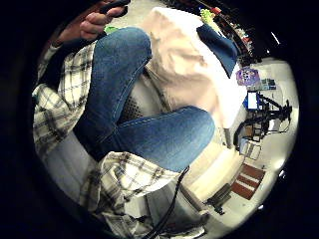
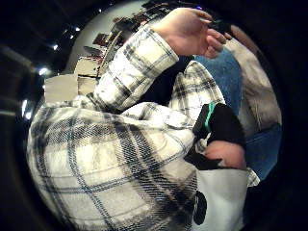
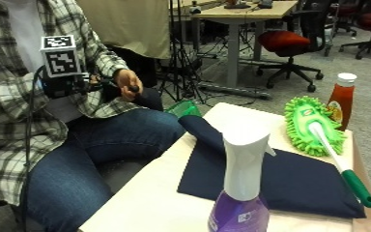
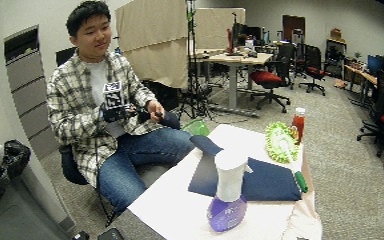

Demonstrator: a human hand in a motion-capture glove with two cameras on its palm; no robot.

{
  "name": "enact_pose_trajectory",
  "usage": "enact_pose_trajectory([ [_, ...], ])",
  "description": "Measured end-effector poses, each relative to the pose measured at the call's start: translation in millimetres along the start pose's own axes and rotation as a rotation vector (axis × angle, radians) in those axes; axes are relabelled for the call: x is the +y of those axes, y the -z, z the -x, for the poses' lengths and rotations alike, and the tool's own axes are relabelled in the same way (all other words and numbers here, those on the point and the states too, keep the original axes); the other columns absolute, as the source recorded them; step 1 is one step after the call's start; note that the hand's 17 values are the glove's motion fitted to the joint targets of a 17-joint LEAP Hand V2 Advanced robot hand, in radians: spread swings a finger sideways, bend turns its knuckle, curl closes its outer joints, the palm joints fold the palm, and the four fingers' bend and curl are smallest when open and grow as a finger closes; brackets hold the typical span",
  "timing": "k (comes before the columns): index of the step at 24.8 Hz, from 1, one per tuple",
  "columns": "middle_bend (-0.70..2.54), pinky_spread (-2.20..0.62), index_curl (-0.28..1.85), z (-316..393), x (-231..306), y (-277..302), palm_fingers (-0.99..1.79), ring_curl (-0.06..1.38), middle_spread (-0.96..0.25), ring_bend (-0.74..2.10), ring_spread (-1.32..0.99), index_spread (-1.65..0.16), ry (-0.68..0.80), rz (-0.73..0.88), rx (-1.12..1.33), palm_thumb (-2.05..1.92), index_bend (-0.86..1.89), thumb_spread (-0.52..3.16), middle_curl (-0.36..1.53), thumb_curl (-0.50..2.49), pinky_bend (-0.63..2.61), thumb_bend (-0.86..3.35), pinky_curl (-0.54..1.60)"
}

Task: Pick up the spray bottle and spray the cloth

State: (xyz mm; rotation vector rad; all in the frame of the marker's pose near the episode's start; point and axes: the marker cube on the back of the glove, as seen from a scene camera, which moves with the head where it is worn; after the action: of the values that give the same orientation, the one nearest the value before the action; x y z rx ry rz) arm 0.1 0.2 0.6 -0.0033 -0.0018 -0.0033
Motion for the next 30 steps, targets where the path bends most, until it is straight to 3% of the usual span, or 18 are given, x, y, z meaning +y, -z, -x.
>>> enact_pose_trajectory([
  [15, 0.24, 0.14, 0.24, -10, -5, -2, 0.23, 0.13, -0.07, 0.23, 0.05, -0.3, -0.019, -0.008, -0.056, 0.62, 0.32, 0.98, 0.18, 0.26, 0.17, 0.42, 0.13],
  [22, 0.22, 0.15, 0.27, -42, -9, 7, 0.23, 0.16, -0.07, 0.24, 0.05, -0.31, -0.131, -0.074, -0.101, 0.64, 0.3, 1.1, 0.22, 0.31, 0.16, 0.4, 0.16],
  [30, 0.21, 0.16, 0.3, -89, -26, 20, 0.24, 0.19, -0.06, 0.25, 0.06, -0.3, -0.296, -0.234, -0.347, 0.64, 0.27, 1.15, 0.25, 0.36, 0.18, 0.35, 0.18],
])
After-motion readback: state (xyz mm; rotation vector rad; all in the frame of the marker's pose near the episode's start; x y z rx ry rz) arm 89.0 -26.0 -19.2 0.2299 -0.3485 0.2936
